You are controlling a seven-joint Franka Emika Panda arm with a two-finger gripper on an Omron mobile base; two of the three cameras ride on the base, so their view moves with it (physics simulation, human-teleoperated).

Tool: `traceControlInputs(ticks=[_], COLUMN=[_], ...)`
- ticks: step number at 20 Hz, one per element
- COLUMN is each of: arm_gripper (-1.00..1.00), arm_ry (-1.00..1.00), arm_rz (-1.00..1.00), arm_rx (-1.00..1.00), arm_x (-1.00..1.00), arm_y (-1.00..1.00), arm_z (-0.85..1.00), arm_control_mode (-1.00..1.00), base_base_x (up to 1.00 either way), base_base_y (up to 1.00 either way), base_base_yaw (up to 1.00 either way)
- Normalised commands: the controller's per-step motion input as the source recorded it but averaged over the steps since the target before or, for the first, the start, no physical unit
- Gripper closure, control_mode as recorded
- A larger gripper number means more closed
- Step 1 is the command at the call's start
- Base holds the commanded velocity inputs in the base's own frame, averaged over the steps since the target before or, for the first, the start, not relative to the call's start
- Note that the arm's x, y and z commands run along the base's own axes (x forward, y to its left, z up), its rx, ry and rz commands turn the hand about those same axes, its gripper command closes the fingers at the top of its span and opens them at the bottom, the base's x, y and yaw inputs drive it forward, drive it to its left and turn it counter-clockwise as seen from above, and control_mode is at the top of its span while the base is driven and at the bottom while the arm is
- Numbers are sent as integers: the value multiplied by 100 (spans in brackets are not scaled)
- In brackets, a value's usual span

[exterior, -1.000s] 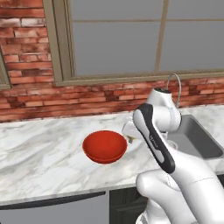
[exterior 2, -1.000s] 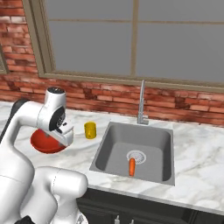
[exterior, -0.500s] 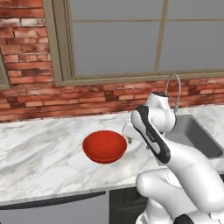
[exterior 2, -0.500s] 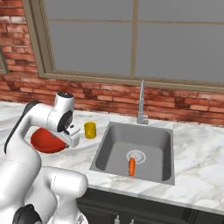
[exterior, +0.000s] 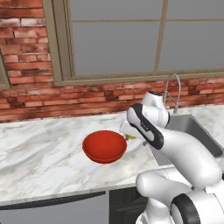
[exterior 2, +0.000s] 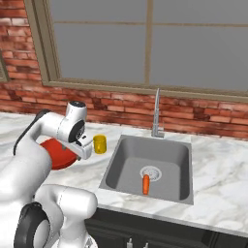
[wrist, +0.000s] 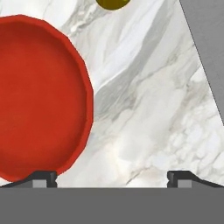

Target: Clear the mugs and bowl far away from the sink.

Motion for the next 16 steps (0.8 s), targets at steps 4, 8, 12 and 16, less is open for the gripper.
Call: traceControlInputs(ticks=[4, 8, 12, 16], arm_gripper=[-100, -100, -100, -100], arm_ry=[0, 0, 0, 0], arm_rz=[4, 9, 8, 9], arm_rx=[-2, -9, -5, 0], arm_x=[25, 29, 22, 17], arm_y=[11, 18, 4, 0], arm_z=[-24, -21, -19, -31], arm_control_mode=[-100, -100, -100, -100], base_base_x=[0, 0, 0, 0], base_base_y=[0, 0, 0, 0], base_base_yaw=[0, 0, 0, 0])
